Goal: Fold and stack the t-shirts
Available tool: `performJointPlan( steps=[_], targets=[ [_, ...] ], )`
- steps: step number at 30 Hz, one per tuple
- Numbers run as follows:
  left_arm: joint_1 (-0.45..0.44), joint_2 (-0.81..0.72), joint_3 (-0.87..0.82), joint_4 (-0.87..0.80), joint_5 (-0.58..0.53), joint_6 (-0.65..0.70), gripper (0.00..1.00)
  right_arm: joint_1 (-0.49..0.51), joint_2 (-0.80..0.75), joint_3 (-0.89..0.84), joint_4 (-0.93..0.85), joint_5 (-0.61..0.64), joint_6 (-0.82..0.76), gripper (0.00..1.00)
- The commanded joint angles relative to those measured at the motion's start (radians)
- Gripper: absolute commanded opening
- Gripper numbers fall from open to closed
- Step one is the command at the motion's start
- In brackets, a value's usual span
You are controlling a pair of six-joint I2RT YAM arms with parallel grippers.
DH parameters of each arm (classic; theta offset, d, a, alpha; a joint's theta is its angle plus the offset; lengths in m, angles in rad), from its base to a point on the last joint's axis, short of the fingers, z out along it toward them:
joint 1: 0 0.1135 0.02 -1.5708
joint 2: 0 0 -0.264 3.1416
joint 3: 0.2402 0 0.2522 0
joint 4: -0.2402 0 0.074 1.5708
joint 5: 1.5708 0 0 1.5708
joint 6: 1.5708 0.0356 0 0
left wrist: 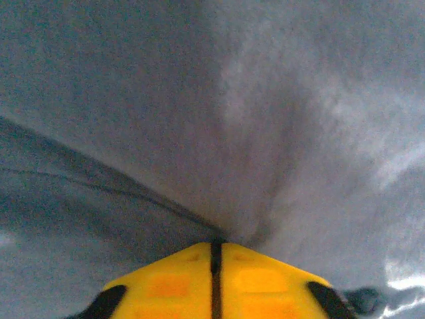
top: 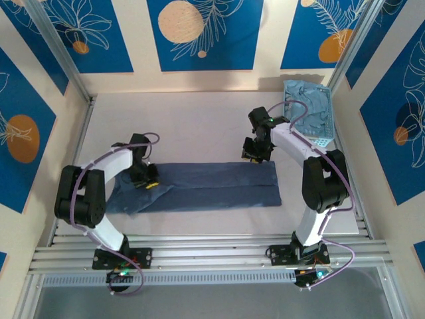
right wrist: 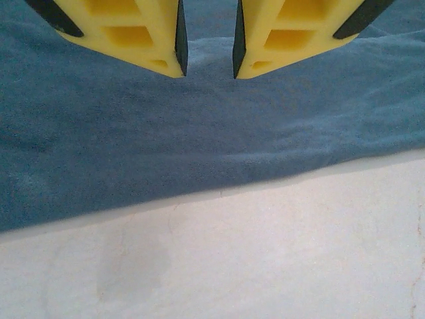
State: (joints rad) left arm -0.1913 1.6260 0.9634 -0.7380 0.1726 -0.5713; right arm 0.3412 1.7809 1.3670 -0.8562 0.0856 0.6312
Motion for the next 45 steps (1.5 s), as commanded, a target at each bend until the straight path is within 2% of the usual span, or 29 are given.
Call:
performJointPlan(
  steps=[1, 10, 14, 20, 23, 25, 27, 32, 34, 36, 39, 45],
  targets=[
    [-0.022, -0.066, -0.021, -0.088, 0.002, -0.038, 0.02, 0.01, -0.032, -0.002, -0.012, -0.014, -0.001, 0.28],
    [-0.08, -0.198, -0.077, -0.171, 0.037, -0.197, 0.04, 0.013, -0.028, -0.015, -0.008, -0.017, -0.001, 0.28],
    [-0.113, -0.203, -0.107, -0.159, 0.058, -0.251, 0.22, 0.015, -0.03, -0.023, -0.008, -0.02, -0.002, 0.28],
    [-0.171, -0.174, -0.158, -0.06, 0.167, -0.32, 0.23, 0.015, -0.038, -0.042, -0.009, -0.014, -0.005, 0.28],
    [-0.165, -0.189, -0.148, -0.068, 0.169, -0.302, 0.24, 0.015, -0.045, -0.05, -0.006, -0.014, -0.007, 0.28],
    [-0.134, -0.219, -0.133, -0.091, 0.145, -0.276, 0.29, 0.015, -0.05, -0.057, -0.001, -0.017, -0.007, 0.28],
    [-0.059, -0.24, -0.114, -0.131, 0.109, -0.233, 0.33, 0.015, -0.055, -0.069, 0.008, -0.028, -0.007, 0.28],
    [0.185, -0.218, -0.061, -0.161, 0.043, -0.091, 0.33, 0.018, -0.058, -0.111, 0.086, -0.144, -0.023, 0.29],
    [0.241, -0.185, -0.028, -0.149, 0.004, -0.038, 0.34, 0.029, -0.055, -0.111, 0.108, -0.171, -0.028, 0.29],
    [0.266, -0.148, -0.008, -0.114, 0.044, -0.023, 0.32, 0.045, -0.043, -0.093, 0.11, -0.195, -0.038, 0.29],
    [0.22, -0.136, -0.03, -0.017, 0.168, -0.065, 0.23, 0.075, -0.022, -0.06, 0.089, -0.178, -0.046, 0.29],
    [0.016, -0.085, -0.072, -0.028, 0.117, -0.104, 0.13, 0.078, -0.014, -0.055, 0.091, -0.173, -0.027, 0.29]
  ],
)
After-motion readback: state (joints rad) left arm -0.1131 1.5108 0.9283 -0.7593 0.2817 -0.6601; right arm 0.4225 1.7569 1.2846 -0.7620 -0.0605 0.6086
